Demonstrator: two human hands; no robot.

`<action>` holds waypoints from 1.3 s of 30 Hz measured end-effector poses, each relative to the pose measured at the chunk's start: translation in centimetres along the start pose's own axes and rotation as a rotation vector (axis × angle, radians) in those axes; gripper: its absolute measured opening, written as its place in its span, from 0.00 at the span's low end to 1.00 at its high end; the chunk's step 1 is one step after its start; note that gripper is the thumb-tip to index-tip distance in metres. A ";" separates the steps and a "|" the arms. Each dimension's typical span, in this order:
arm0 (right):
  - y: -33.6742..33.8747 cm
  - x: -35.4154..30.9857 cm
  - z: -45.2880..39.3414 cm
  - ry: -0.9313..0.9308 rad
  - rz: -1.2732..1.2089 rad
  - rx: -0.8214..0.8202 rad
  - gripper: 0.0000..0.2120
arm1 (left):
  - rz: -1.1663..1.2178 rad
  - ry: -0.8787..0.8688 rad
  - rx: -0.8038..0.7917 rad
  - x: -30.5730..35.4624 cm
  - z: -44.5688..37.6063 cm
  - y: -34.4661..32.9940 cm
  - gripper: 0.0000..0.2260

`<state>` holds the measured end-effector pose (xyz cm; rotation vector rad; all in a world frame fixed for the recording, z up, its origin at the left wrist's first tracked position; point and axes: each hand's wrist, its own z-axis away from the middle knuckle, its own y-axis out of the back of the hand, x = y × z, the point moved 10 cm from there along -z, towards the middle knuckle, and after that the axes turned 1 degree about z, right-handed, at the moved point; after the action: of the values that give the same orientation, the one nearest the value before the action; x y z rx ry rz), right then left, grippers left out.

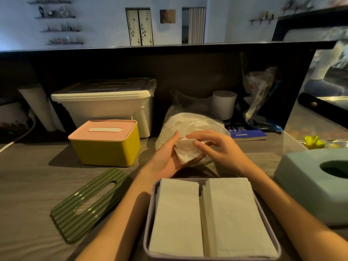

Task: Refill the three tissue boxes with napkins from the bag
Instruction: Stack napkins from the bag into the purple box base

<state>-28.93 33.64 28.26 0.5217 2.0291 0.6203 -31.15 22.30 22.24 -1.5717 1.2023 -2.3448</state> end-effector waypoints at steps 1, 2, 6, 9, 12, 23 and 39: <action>0.1 0.1 0.0 -0.007 -0.002 0.017 0.13 | -0.028 0.009 -0.001 -0.1 0.0 0.0 0.23; 0.2 0.3 0.1 -0.016 -0.009 0.044 0.12 | -0.035 0.017 -0.012 -0.2 -0.1 -0.2 0.23; 1.6 1.9 0.4 -0.122 -0.136 0.228 0.09 | -0.099 0.011 -0.026 -0.3 -0.3 -0.3 0.23; 2.4 3.2 0.6 -0.206 -0.217 0.335 0.09 | -0.250 -0.033 -0.017 -0.2 -0.6 0.4 0.20; 2.5 4.6 0.9 -0.305 -0.267 0.362 0.11 | -0.420 -0.113 0.060 0.3 -1.1 1.7 0.19; 1.9 5.0 0.9 -0.364 -0.209 0.143 0.29 | -0.893 -0.389 0.062 3.6 -0.1 0.9 0.15; 2.0 3.4 1.2 -0.180 -0.077 0.191 0.10 | -1.032 -0.498 0.198 3.7 -0.1 2.5 0.17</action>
<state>-29.28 37.51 26.70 0.5873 1.9369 0.3224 -33.78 18.95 23.42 -2.8789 -0.0086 -2.0732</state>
